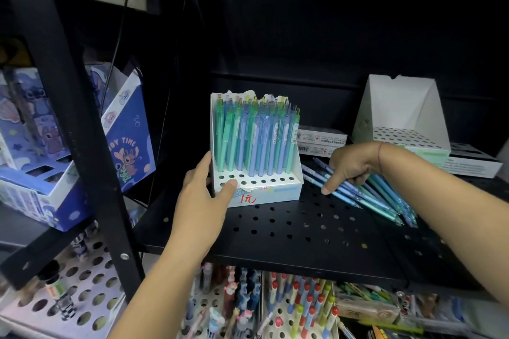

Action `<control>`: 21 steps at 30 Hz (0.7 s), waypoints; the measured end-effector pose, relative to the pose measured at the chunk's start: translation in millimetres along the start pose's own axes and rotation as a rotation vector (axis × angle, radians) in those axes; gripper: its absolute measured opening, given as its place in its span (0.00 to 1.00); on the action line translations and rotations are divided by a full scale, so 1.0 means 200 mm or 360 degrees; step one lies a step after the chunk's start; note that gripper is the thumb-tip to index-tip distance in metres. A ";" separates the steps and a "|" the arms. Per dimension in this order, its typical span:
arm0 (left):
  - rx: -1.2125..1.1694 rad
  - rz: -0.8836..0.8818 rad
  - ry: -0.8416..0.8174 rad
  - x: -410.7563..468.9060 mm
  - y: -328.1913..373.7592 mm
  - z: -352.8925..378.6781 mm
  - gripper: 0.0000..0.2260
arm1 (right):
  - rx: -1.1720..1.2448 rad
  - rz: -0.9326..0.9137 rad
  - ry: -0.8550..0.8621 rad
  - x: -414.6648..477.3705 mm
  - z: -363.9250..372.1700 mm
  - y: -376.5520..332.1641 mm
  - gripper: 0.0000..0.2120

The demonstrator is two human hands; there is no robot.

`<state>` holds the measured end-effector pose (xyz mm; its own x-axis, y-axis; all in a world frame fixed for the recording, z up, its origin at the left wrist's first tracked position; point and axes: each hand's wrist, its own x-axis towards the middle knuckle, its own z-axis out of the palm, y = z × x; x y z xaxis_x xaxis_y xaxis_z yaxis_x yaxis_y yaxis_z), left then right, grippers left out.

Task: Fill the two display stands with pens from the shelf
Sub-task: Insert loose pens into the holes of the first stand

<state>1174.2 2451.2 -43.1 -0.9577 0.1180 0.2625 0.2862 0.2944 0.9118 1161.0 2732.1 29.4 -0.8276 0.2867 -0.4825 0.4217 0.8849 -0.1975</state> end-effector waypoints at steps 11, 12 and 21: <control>0.0017 -0.0001 0.0006 0.00 0.00 0.00 0.29 | 0.0288 -0.0363 0.0374 -0.06 -0.04 0.04 0.10; 0.0016 -0.0001 0.0006 0.00 0.00 0.00 0.29 | 0.0363 -0.0426 0.0495 -0.08 -0.04 0.04 0.10; 0.0002 0.0014 0.0000 0.00 -0.01 -0.01 0.28 | 0.0704 -0.0901 0.1561 -0.22 0.08 0.04 0.09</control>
<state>1174.3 2449.6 -43.8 -0.9551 0.1208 0.2704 0.2946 0.2948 0.9090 1206.7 2720.6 35.9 -0.7838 0.2254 0.5787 -0.1587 0.8282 -0.5375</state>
